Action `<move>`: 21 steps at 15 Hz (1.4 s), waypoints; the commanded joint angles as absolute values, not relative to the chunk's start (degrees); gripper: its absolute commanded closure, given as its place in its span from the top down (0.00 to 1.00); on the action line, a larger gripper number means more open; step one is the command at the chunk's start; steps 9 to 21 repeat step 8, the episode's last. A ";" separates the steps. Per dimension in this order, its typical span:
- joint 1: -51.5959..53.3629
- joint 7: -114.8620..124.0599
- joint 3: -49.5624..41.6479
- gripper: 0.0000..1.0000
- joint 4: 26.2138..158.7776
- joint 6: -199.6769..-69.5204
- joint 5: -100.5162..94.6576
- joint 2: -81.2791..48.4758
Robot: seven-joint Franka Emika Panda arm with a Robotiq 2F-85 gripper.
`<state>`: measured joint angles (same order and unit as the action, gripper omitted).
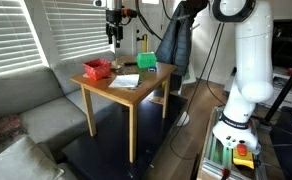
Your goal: Pour the contents of the red basket on the counter
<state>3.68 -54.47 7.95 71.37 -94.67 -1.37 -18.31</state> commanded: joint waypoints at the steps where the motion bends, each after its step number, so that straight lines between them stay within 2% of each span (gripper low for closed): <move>1: 2.09 -45.87 6.29 1.00 80.86 -97.11 -0.18 -9.79; 2: 1.77 -43.48 5.73 1.00 83.06 -98.18 -1.02 -8.02; 3: 2.36 -47.50 6.76 1.00 75.64 -95.19 -1.28 -13.39; 7: 1.60 -44.89 5.79 1.00 80.25 -96.62 -1.28 -9.80; 21: 1.92 -44.65 5.53 1.00 80.28 -96.51 -1.26 -9.82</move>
